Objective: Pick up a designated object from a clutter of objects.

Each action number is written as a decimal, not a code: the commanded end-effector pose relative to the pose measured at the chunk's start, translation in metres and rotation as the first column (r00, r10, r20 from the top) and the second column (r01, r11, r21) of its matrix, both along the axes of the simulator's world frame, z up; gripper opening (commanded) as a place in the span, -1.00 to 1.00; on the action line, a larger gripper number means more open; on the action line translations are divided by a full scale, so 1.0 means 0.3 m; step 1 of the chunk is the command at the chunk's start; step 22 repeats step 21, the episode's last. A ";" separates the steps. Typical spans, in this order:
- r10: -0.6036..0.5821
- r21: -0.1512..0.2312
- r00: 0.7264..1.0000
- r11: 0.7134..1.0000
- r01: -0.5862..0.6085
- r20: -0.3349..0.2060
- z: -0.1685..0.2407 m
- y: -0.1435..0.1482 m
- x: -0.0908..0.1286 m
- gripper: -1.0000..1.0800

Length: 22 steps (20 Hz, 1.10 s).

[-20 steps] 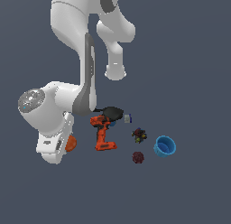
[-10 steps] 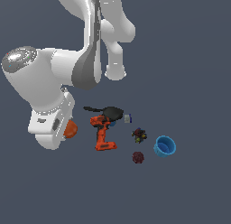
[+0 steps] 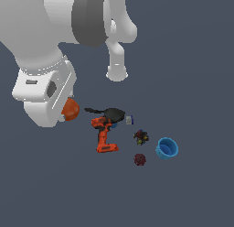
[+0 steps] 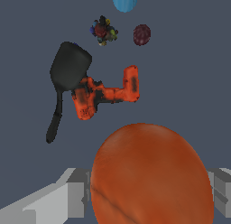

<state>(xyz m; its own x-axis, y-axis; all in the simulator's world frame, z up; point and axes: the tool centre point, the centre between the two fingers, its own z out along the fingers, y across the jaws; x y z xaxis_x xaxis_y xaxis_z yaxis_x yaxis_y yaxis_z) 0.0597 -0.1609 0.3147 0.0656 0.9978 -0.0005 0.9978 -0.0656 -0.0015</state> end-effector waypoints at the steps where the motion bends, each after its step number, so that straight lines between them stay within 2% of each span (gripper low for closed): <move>1: 0.000 0.000 1.000 1.000 0.000 0.001 0.087 0.021 -0.013 -1.00; 11: 0.000 0.000 1.000 1.000 0.000 0.001 0.294 0.072 -0.034 -1.00; 22: -0.001 0.000 1.000 1.000 0.001 0.002 0.316 0.075 -0.032 -1.00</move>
